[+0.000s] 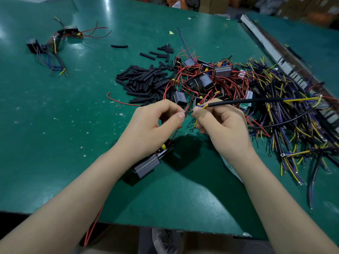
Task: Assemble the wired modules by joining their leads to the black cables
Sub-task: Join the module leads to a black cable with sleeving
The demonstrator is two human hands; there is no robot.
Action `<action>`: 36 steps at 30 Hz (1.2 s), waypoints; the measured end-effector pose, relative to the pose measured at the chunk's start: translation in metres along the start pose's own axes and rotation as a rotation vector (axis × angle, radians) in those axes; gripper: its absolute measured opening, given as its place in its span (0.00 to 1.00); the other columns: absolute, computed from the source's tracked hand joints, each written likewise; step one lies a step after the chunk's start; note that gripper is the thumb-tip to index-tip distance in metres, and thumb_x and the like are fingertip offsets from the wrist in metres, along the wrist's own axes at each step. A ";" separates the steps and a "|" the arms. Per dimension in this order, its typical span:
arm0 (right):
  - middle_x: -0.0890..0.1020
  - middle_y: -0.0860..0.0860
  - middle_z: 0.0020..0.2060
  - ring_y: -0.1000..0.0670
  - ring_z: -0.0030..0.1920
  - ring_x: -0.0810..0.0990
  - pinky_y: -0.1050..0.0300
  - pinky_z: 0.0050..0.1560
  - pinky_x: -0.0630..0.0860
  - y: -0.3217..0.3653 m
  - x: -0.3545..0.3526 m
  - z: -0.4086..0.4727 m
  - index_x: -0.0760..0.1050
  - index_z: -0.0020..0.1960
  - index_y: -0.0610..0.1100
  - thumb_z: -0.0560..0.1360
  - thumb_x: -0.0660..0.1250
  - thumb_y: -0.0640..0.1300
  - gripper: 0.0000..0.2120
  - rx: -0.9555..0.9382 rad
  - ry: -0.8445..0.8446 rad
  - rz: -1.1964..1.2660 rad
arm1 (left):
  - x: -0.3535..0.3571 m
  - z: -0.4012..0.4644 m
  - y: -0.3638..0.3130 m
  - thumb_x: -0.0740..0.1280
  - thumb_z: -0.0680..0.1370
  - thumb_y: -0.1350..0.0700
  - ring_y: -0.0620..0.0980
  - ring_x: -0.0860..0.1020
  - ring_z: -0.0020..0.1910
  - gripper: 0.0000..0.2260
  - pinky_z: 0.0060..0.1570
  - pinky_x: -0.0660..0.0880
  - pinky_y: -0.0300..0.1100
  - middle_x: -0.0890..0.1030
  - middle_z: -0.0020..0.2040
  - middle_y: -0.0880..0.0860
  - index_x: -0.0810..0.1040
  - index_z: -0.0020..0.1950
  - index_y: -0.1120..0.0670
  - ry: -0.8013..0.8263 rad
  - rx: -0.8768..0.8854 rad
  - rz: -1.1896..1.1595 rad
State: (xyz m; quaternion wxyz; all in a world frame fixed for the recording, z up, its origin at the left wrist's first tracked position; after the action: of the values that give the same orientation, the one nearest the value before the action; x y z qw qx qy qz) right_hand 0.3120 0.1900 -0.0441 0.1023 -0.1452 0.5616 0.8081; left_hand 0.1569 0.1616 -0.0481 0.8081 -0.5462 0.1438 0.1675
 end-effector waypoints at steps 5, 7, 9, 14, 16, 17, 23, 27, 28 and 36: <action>0.76 0.46 0.31 0.45 0.32 0.73 0.49 0.37 0.74 0.002 0.000 -0.002 0.74 0.33 0.42 0.72 0.66 0.47 0.12 -0.045 -0.013 -0.080 | -0.001 -0.002 -0.006 0.65 0.77 0.56 0.33 0.72 0.31 0.03 0.35 0.64 0.25 0.77 0.33 0.43 0.76 0.44 0.50 -0.033 0.113 0.122; 0.75 0.47 0.30 0.47 0.31 0.72 0.52 0.35 0.72 0.002 0.001 -0.002 0.73 0.31 0.42 0.71 0.66 0.48 0.13 -0.048 -0.026 -0.108 | 0.000 -0.002 -0.006 0.65 0.76 0.54 0.36 0.73 0.33 0.02 0.37 0.67 0.29 0.75 0.33 0.40 0.76 0.45 0.49 -0.025 0.132 0.159; 0.76 0.45 0.30 0.43 0.33 0.73 0.49 0.37 0.74 0.000 0.000 -0.002 0.74 0.32 0.40 0.71 0.66 0.48 0.14 -0.031 -0.034 -0.091 | 0.001 -0.002 -0.006 0.64 0.76 0.53 0.39 0.74 0.36 0.03 0.41 0.70 0.34 0.76 0.35 0.39 0.77 0.46 0.50 -0.023 0.144 0.183; 0.78 0.51 0.24 0.53 0.28 0.76 0.53 0.36 0.76 -0.005 0.002 0.000 0.79 0.31 0.45 0.69 0.66 0.51 0.12 0.078 -0.022 0.017 | 0.001 -0.001 -0.008 0.64 0.76 0.52 0.47 0.77 0.40 0.07 0.45 0.72 0.44 0.77 0.37 0.40 0.79 0.47 0.54 -0.030 0.166 0.229; 0.79 0.53 0.24 0.56 0.26 0.75 0.61 0.33 0.74 -0.007 0.004 0.000 0.80 0.32 0.49 0.70 0.66 0.49 0.10 0.122 -0.004 0.106 | 0.001 -0.001 -0.008 0.65 0.76 0.51 0.47 0.77 0.40 0.07 0.44 0.72 0.45 0.77 0.37 0.41 0.79 0.47 0.54 -0.037 0.169 0.236; 0.79 0.53 0.25 0.56 0.26 0.75 0.64 0.32 0.73 -0.006 0.006 0.000 0.80 0.33 0.50 0.72 0.66 0.47 0.10 0.121 0.011 0.132 | 0.000 -0.001 -0.008 0.65 0.76 0.51 0.46 0.77 0.40 0.07 0.44 0.72 0.45 0.77 0.37 0.41 0.79 0.47 0.54 -0.045 0.169 0.237; 0.79 0.52 0.25 0.57 0.24 0.73 0.71 0.28 0.67 -0.004 0.011 0.001 0.81 0.36 0.45 0.77 0.65 0.37 0.13 0.186 0.065 0.265 | -0.002 -0.001 -0.010 0.67 0.75 0.52 0.50 0.75 0.40 0.07 0.42 0.71 0.43 0.78 0.38 0.44 0.80 0.45 0.56 -0.096 0.238 0.313; 0.80 0.52 0.27 0.56 0.26 0.73 0.69 0.28 0.66 -0.003 0.010 0.001 0.82 0.34 0.47 0.77 0.66 0.40 0.14 0.209 0.106 0.312 | -0.005 0.000 -0.009 0.65 0.77 0.51 0.40 0.71 0.37 0.05 0.39 0.64 0.28 0.73 0.35 0.38 0.77 0.43 0.50 -0.142 0.190 0.221; 0.80 0.52 0.27 0.56 0.27 0.73 0.69 0.28 0.66 -0.003 0.010 0.001 0.82 0.34 0.48 0.77 0.66 0.41 0.14 0.210 0.122 0.310 | -0.006 0.001 -0.008 0.65 0.77 0.51 0.38 0.71 0.36 0.04 0.39 0.63 0.27 0.74 0.35 0.38 0.77 0.43 0.48 -0.154 0.165 0.185; 0.81 0.54 0.30 0.58 0.29 0.76 0.71 0.30 0.69 0.006 0.012 -0.003 0.79 0.40 0.49 0.76 0.65 0.42 0.08 0.089 0.203 0.320 | -0.011 0.001 -0.011 0.68 0.76 0.54 0.44 0.75 0.40 0.03 0.43 0.68 0.29 0.79 0.40 0.48 0.79 0.45 0.46 -0.171 0.170 0.051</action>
State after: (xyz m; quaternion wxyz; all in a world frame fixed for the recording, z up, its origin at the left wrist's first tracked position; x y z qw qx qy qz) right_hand 0.2993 0.1851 -0.0438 -0.0783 -0.1303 0.6200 0.7697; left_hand 0.1522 0.1572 -0.0341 0.8562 -0.4558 0.1015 0.2211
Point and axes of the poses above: each hand's wrist, its own z-axis towards the middle knuckle, its own x-axis out of the palm, y = z × x, the point moved 5 cm from there along z, towards the middle knuckle
